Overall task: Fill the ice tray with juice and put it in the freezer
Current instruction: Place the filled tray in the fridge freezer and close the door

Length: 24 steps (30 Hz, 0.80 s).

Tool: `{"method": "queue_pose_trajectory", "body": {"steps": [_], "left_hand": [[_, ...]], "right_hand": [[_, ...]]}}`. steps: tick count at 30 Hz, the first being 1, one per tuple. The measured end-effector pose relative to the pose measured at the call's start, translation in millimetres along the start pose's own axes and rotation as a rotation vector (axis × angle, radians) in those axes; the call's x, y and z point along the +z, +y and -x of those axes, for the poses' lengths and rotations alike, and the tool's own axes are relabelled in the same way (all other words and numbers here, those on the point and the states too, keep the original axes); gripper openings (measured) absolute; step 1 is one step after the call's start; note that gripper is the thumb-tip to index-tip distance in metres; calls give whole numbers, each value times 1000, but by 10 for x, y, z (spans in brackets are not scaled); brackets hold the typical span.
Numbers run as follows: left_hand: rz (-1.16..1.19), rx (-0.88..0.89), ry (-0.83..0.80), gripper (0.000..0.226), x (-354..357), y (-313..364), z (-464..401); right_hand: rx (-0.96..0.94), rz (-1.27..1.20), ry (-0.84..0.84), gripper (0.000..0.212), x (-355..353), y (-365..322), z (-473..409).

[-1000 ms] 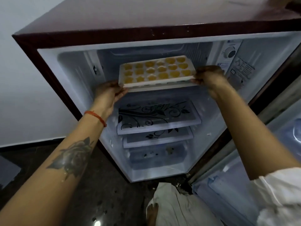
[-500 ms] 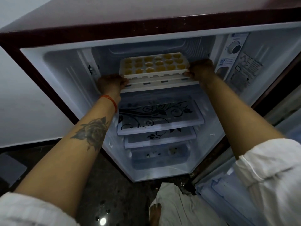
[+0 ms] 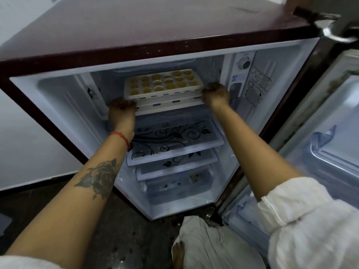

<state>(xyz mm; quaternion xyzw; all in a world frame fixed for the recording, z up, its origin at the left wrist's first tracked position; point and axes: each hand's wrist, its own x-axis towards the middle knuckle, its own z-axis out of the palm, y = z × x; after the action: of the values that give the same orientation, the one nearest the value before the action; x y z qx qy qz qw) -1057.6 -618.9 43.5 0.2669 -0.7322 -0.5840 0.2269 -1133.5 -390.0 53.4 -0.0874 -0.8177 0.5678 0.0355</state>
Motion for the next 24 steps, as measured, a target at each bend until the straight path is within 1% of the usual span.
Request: {"method": "queue_pose_trajectory", "body": {"steps": [1,3,4,6,9,12,14,16,18,19,21,24], "left_hand": [[-12,35,11,12,5,-20,106],[-1,106,23,38,5,-110,348],[-9,135,18,43,-4,-161,498],[-55,160,-52,46,-1,-269,838],[-155,187,-243,45,53,-420,1365],[-321,197,-504,45,162,-489,1918],[-438,223,-655,44,249,-495,2316],[-506,275,-771,44,324,-458,2742],[-516,346,-856,44,383,-391,3131],[-508,395,-881,45,414,-337,3329],[-478,527,-897,50,485,-193,3668],[-422,777,-881,65,639,125,4108]], "right_hand": [[-12,20,9,34,-53,42,113],[-39,52,27,37,-172,158,389],[-65,76,15,39,-230,222,544],[-131,139,-4,42,-369,346,881],[-256,239,-56,41,-669,515,1412],[-348,353,-75,39,-1087,678,1952],[-382,382,-65,37,-1439,773,2307],[-403,402,-28,33,-1834,860,2644],[-434,427,71,30,-2215,941,2938],[-446,452,148,28,-2416,979,3081],[-467,507,349,28,-2784,1022,3303],[-480,595,668,31,-3325,1071,3522]]}}
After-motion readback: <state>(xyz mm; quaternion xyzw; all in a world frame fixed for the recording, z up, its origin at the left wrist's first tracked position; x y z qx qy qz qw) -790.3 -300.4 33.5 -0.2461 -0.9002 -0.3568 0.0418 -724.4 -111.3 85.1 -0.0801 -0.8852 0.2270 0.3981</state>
